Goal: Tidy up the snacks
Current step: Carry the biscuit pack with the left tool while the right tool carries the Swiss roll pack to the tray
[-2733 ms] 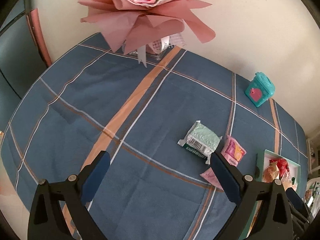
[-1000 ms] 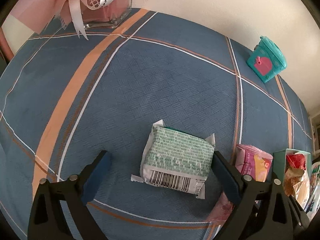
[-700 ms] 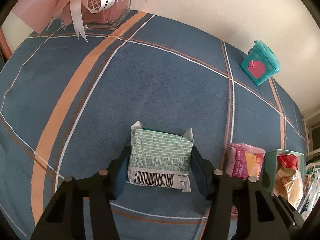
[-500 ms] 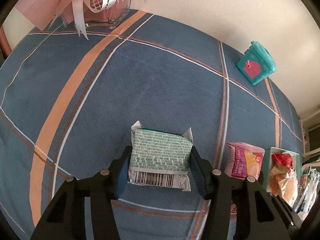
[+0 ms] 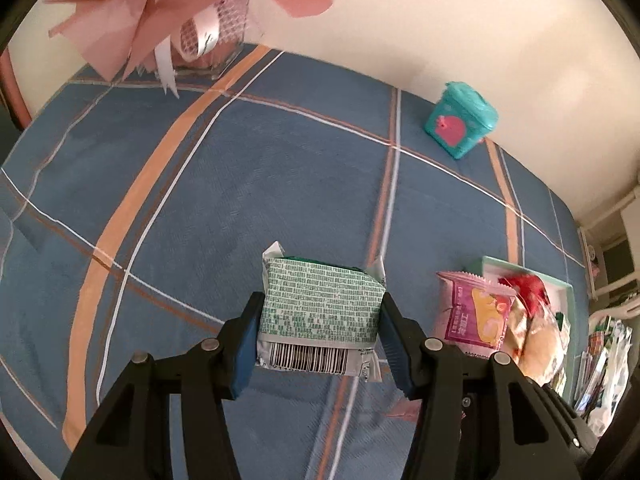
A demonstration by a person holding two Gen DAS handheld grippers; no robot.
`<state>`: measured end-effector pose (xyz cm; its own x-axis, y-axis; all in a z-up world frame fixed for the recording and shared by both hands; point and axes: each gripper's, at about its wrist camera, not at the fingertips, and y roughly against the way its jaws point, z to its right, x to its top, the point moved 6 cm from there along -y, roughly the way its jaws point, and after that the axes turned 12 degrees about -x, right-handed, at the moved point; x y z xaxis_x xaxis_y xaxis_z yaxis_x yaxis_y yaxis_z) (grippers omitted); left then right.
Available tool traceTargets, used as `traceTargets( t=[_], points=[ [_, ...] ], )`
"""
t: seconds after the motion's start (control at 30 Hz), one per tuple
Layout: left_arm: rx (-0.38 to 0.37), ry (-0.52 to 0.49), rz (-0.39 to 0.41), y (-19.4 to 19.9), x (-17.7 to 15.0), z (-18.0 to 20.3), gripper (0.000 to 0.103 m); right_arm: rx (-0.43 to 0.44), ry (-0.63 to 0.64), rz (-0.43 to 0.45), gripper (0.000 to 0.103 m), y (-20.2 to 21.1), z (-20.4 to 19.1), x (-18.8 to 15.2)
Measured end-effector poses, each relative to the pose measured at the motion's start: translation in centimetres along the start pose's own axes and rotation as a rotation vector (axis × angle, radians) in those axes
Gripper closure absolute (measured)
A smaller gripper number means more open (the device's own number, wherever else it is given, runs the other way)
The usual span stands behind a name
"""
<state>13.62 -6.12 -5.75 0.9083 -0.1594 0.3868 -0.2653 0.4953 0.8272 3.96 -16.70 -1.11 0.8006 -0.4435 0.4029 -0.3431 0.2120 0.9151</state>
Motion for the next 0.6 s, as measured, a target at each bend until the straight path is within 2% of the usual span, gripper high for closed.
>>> traceTargets(
  t=[0.33, 0.6],
  points=[
    [-0.004, -0.065, 0.033, 2.1, -1.1, 4.0, 0.046, 0.008, -0.006, 0.054, 0.064, 3.6, 2.5, -1.1],
    [-0.001, -0.118, 0.067, 3.5, -1.6, 7.2, 0.046, -0.006, -0.086, 0.052, 0.064, 4.4, 7.6, -1.0]
  ],
)
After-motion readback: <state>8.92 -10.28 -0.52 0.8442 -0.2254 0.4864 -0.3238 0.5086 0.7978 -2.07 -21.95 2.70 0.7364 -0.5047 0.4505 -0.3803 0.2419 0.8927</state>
